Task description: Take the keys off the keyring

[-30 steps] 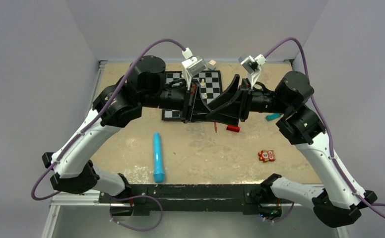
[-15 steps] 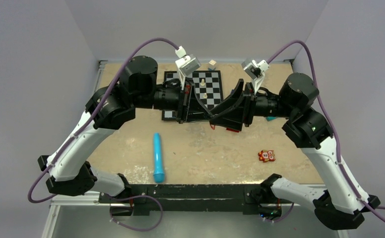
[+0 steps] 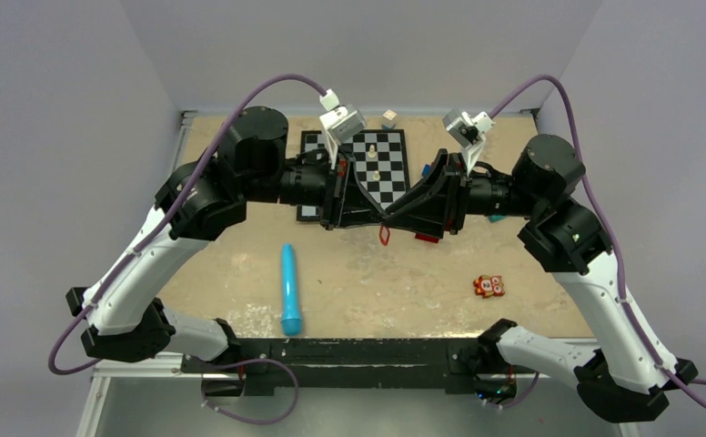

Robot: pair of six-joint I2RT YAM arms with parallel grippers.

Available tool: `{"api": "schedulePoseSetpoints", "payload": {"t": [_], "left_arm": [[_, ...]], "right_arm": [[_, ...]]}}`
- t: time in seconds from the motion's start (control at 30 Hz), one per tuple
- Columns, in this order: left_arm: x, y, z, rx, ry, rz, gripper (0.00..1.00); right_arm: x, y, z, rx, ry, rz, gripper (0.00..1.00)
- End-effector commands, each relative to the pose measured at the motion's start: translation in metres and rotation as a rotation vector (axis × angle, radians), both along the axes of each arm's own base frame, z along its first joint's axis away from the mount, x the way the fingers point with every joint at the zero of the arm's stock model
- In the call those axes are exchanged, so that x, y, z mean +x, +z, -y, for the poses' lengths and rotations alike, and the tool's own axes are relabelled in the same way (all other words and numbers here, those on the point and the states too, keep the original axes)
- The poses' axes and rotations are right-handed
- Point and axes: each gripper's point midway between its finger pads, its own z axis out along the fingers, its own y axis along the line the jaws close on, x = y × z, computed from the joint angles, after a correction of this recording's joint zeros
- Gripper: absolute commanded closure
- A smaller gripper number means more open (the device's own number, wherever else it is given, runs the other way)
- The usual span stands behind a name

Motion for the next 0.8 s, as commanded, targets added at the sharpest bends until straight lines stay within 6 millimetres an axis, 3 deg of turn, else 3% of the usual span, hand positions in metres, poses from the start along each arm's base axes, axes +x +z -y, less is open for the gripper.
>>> {"api": "schedulePoseSetpoints", "payload": {"t": [0.0, 0.53, 0.77], "left_arm": [[-0.005, 0.008, -0.010, -0.016, 0.005, 0.044, 1.00], [-0.004, 0.008, -0.013, -0.016, 0.019, 0.051, 1.00], [-0.003, 0.007, -0.010, -0.017, 0.014, 0.046, 1.00]], "right_arm": [[-0.009, 0.018, 0.004, 0.043, 0.016, 0.061, 0.65], [-0.007, 0.002, 0.001, 0.037, 0.021, 0.006, 0.71], [-0.006, 0.006, 0.000, 0.044, 0.021, 0.012, 0.72]]}}
